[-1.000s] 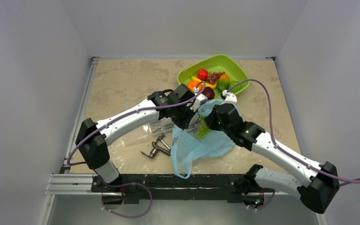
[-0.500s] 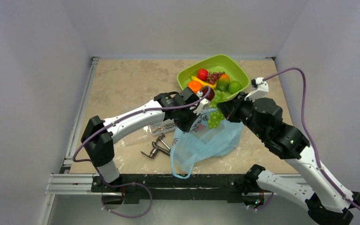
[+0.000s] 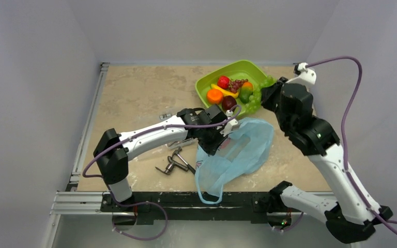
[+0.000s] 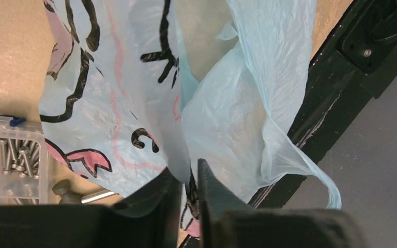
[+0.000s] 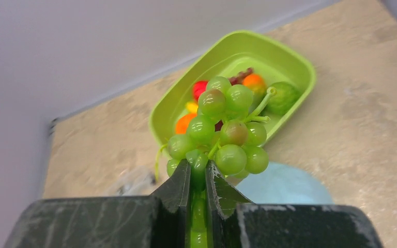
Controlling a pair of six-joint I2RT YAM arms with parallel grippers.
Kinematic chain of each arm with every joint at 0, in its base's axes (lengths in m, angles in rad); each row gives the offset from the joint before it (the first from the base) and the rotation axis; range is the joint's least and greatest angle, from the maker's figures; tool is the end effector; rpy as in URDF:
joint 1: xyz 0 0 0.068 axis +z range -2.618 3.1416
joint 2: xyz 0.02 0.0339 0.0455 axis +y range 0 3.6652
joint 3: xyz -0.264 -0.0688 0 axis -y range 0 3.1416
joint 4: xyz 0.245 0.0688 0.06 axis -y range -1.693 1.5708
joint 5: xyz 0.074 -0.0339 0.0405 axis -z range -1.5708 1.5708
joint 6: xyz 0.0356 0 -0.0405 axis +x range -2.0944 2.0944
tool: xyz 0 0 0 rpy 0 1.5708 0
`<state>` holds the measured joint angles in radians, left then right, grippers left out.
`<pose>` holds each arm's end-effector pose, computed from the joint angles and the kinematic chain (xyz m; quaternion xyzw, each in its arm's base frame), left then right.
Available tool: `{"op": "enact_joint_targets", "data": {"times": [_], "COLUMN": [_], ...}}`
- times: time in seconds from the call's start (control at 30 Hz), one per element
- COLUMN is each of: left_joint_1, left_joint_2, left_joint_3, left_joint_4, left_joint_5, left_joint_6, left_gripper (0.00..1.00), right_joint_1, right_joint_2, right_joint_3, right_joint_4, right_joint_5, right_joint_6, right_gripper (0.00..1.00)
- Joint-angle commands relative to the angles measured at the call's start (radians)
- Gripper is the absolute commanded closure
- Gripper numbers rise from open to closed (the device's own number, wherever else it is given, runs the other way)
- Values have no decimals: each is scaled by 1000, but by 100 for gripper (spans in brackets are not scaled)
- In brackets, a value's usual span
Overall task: Take the fake fruits out of the plastic bag
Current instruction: Place the fake fruit in the bin.
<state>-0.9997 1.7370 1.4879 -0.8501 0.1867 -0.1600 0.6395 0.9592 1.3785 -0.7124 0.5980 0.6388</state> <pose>0.1920 -0.3110 0.2745 0.4145 0.8751 -0.2033 0.1449 0.1458 0.0835 0.4543 0.1754 0.7672 0.1501 0.5984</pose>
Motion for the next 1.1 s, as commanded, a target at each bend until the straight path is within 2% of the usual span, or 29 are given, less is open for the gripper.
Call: {"op": "enact_joint_targets", "data": {"times": [0.0, 0.17, 0.33, 0.47, 0.57, 0.67, 0.7, 0.77, 0.87, 0.97, 1.07], "left_joint_1": [-5, -4, 12, 22, 25, 26, 26, 26, 26, 26, 26], "left_joint_2": [-59, -144, -275, -417, -506, -570, -586, -608, -621, -621, -621], "left_joint_3": [7, -22, -83, -166, -233, -279, -291, -313, -325, -328, -330], "left_joint_4": [32, 56, 102, 200, 278, 332, 347, 371, 387, 389, 391], "left_joint_5": [8, -52, -213, -446, -610, -697, -707, -713, -697, -687, -681], "left_joint_6": [31, 41, 56, 64, 85, 101, 107, 116, 124, 122, 123], "left_gripper": [79, 43, 26, 7, 4, 4, 4, 4, 4, 5, 5], "right_joint_1": [-207, -287, -312, -335, -348, -357, -361, -364, -365, -365, -365], "right_joint_2": [123, 354, 558, 699, 799, 901, 931, 976, 1011, 1003, 950], "right_joint_3": [1, 55, 124, 203, 262, 343, 370, 403, 429, 426, 384], "right_joint_4": [206, 278, 347, 361, 364, 327, 308, 294, 282, 278, 267], "right_joint_5": [-119, -212, -232, -269, -290, -285, -278, -272, -271, -287, -279], "right_joint_6": [-108, -156, -171, -161, -164, -166, -165, -169, -186, -198, -207], "right_gripper": [100, 100, 100, 100, 100, 100, 98, 78, 58, 44, 37]}}
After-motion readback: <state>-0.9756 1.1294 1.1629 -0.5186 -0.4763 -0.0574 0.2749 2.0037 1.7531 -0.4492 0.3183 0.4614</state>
